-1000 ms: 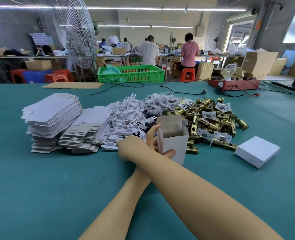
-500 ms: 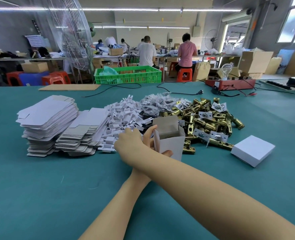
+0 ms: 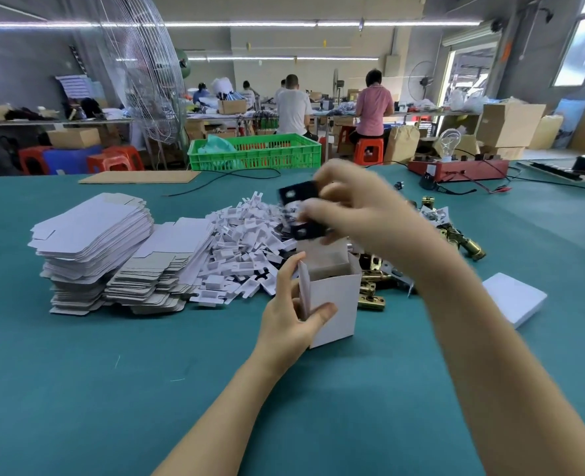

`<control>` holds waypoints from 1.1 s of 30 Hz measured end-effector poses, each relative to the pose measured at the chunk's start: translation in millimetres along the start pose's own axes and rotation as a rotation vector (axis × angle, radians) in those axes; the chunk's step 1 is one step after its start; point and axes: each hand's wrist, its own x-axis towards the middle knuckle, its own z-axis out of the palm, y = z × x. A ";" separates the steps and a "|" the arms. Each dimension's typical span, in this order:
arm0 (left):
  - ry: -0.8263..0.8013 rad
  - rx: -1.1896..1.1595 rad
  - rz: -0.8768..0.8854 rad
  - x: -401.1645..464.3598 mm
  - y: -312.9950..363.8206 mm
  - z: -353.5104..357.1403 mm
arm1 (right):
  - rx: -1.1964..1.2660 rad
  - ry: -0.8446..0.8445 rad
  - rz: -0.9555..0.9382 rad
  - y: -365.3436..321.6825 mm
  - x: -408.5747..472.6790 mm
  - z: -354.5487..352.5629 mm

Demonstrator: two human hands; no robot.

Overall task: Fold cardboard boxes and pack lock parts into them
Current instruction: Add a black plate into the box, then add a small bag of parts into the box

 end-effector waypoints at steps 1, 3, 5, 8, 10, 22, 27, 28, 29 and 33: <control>0.002 0.005 0.000 1.0 -1.1 -0.5 | 0.034 0.051 0.020 5.5 -5.2 -15.2; 0.004 0.002 -0.004 1.6 -0.4 -1.5 | -0.018 0.172 0.043 21.3 -11.9 -37.1; -0.006 0.011 0.012 1.9 -2.2 -1.6 | -0.116 0.236 0.040 35.9 -12.5 -47.5; -0.011 -0.003 0.029 1.7 -1.6 -1.9 | -0.236 0.161 0.034 47.1 -8.5 -50.6; -0.018 -0.015 0.030 1.7 -4.0 -1.9 | -0.285 0.031 0.037 48.2 -7.0 -47.9; -0.036 -0.027 0.053 3.1 -12.5 -2.5 | -0.560 -0.216 -0.046 43.4 1.1 -17.2; -0.035 -0.016 0.049 2.8 -10.4 -2.9 | -0.636 -0.346 -0.010 44.2 0.7 -15.4; -0.036 -0.016 0.052 2.7 -10.2 -2.9 | -0.636 -0.362 -0.008 44.5 0.6 -15.5; -0.035 -0.016 0.055 2.7 -10.1 -2.9 | -0.638 -0.377 -0.005 45.0 0.9 -15.2; -0.035 -0.012 0.052 3.1 -10.0 -3.1 | -0.665 -0.453 0.022 48.9 2.8 -10.3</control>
